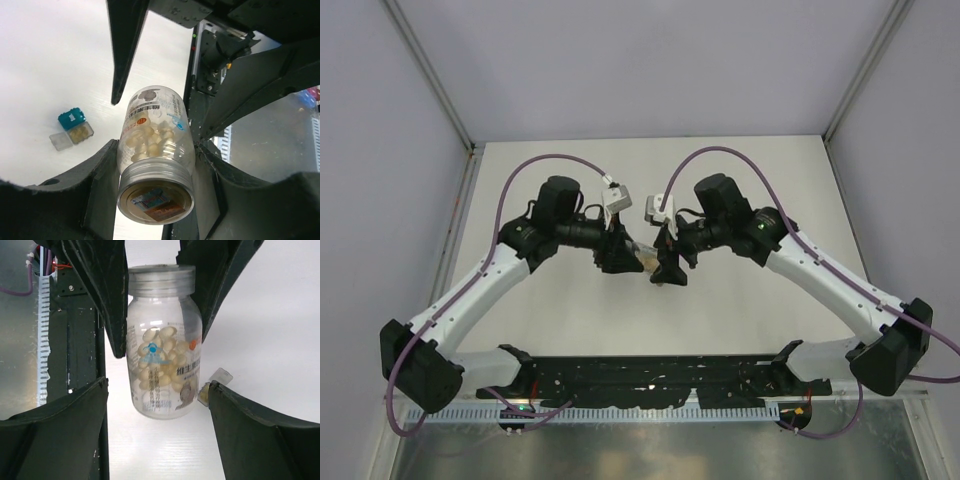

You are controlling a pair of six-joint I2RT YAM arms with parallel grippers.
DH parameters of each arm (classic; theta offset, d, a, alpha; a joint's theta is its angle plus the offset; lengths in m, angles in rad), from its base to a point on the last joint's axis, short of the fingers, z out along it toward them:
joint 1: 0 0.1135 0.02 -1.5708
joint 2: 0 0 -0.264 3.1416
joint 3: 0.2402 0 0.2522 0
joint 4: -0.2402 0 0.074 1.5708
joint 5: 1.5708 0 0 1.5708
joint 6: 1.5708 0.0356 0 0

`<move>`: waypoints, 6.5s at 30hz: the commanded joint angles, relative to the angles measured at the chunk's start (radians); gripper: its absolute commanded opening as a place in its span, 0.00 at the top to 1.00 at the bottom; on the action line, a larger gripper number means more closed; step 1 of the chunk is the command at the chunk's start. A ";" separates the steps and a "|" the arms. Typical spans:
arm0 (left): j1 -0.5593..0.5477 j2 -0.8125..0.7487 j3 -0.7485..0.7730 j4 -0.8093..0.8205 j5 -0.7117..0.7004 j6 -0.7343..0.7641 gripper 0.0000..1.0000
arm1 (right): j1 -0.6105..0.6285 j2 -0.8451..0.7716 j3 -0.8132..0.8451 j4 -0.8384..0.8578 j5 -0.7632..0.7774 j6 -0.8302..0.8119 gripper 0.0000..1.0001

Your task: Sort the pills into containers

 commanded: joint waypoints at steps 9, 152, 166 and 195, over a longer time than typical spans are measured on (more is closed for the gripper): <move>0.039 0.071 0.148 -0.314 -0.450 0.285 1.00 | -0.022 -0.073 -0.082 0.120 0.232 -0.003 0.13; 0.154 0.109 0.160 -0.471 -0.838 0.259 0.01 | -0.024 0.424 -0.148 -0.013 0.136 -0.083 0.12; 0.154 0.103 0.143 -0.463 -0.838 0.260 0.01 | -0.024 0.345 -0.174 0.031 0.300 -0.134 0.11; 0.220 0.101 0.191 -0.494 -0.779 0.268 0.01 | 0.018 0.366 -0.212 0.231 0.344 -0.341 0.11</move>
